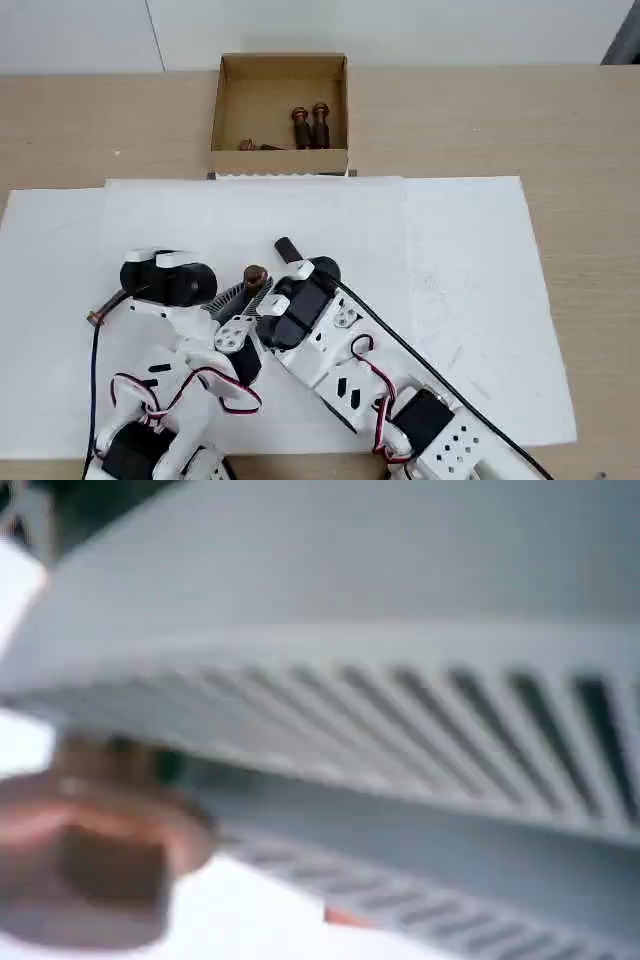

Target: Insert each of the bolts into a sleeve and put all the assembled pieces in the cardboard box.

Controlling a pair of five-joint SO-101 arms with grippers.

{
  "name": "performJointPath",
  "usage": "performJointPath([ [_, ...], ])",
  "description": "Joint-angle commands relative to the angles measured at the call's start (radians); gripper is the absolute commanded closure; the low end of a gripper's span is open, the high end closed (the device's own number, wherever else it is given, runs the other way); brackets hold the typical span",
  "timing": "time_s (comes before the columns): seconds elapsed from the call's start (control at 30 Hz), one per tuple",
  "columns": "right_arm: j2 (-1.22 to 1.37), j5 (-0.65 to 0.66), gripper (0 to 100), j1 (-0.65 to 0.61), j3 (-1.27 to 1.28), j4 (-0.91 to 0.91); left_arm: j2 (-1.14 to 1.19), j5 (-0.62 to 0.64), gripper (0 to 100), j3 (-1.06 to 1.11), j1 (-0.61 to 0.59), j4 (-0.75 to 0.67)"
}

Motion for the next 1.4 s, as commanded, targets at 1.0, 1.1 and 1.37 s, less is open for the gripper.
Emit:
performJointPath([
  [1.0,-0.012,0.014,99.5,0.099,-0.028,-0.013,-0.006,-0.304,98,-0.217,-0.129,0.020],
  [1.1,-0.002,0.012,99.5,0.182,-0.025,0.031,-0.006,-0.410,99,-0.219,-0.140,0.020],
  [1.37,-0.012,0.015,99.5,0.417,-0.032,0.119,-0.006,-0.621,99,-0.067,-0.446,0.011],
])
